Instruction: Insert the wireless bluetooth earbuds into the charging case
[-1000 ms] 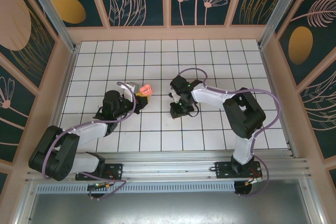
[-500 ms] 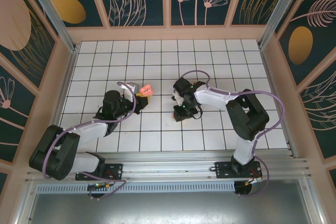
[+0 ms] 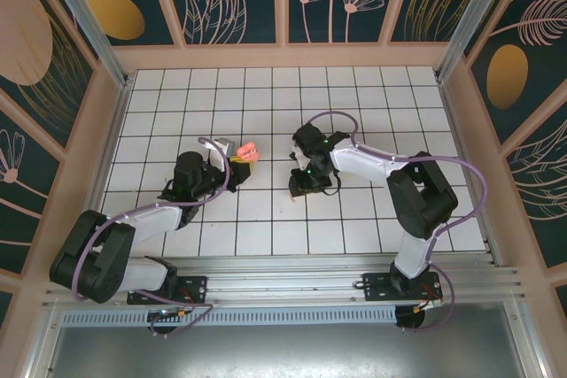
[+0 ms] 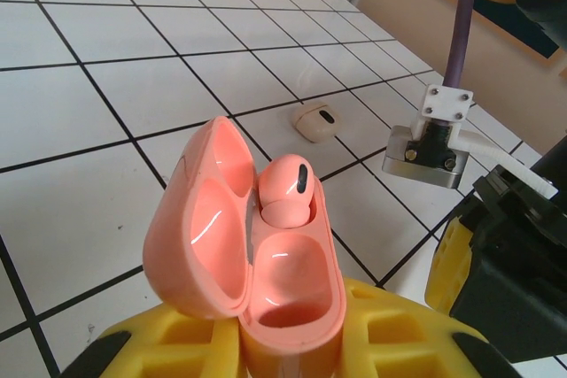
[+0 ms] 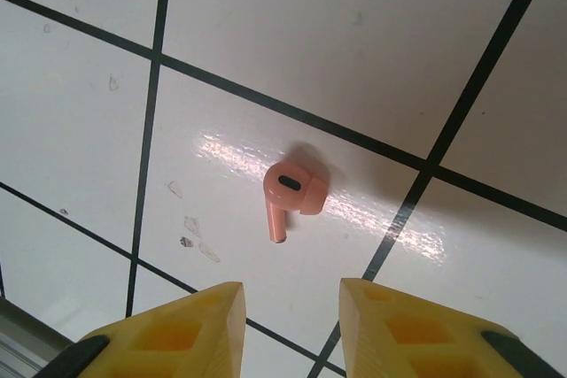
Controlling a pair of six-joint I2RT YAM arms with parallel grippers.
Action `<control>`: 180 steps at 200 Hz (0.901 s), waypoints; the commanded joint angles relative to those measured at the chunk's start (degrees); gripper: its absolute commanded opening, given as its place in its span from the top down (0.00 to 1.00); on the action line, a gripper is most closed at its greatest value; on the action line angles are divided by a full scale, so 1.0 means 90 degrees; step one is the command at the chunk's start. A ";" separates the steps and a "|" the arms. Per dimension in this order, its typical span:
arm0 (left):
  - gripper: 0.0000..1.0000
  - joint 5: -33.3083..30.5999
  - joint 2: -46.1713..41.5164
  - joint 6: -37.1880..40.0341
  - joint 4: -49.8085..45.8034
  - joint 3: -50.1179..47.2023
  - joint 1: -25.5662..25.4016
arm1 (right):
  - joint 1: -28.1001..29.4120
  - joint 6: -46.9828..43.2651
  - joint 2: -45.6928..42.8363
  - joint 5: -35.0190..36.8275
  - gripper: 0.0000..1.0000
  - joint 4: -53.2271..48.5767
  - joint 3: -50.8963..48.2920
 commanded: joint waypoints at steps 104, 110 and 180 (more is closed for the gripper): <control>0.78 0.0043 -0.0108 -0.0053 0.0167 0.0133 0.0047 | 0.0214 0.0533 0.0866 0.0426 0.63 -0.0055 0.0729; 0.78 0.0038 -0.0108 -0.0052 0.0162 0.0127 0.0042 | 0.0219 0.0524 0.0903 0.0403 0.63 -0.0040 0.0747; 0.78 -0.0078 -0.0420 0.0039 0.0056 0.0059 0.0046 | 0.0246 0.0494 0.1212 0.0522 0.64 0.0009 0.0806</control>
